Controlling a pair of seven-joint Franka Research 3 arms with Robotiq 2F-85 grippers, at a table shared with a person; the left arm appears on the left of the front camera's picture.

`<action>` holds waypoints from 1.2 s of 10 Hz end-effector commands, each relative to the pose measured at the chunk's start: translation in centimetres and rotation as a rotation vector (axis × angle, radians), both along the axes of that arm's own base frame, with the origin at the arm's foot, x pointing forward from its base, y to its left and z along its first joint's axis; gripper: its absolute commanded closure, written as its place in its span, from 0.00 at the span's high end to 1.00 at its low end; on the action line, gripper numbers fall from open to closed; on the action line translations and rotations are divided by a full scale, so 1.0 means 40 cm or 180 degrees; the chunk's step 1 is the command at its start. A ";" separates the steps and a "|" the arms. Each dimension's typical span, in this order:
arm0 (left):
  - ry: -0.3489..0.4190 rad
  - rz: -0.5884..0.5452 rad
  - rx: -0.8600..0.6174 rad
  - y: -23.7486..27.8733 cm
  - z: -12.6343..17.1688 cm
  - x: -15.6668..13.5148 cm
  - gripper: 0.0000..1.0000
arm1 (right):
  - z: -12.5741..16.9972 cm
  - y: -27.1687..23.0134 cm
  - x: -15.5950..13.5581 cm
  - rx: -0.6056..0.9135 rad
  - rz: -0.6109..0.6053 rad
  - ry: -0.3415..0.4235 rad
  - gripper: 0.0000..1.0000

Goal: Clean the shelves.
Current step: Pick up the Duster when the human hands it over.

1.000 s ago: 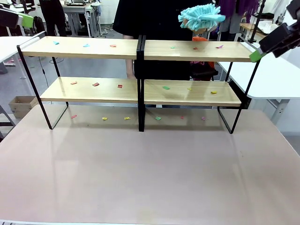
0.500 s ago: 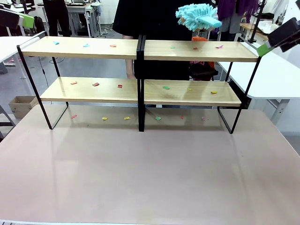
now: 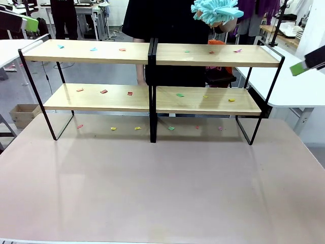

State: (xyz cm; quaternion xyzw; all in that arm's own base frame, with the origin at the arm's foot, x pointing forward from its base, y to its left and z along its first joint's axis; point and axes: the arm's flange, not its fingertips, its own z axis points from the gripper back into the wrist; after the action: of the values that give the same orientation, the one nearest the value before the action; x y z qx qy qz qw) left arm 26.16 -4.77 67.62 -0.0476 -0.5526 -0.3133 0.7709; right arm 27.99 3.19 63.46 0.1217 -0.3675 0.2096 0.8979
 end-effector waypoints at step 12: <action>0.0117 -0.0065 -0.0101 -0.010 -0.080 0.017 1.00 | 0.047 -0.049 -0.087 0.0243 0.0068 -0.0534 1.00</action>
State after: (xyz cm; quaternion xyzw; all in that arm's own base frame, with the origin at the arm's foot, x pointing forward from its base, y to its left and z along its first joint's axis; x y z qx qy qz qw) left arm 27.39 -5.31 66.57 -0.0573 -0.5366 -0.3172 0.7799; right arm 23.84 1.44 65.86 0.1325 -0.4366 0.2066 0.8655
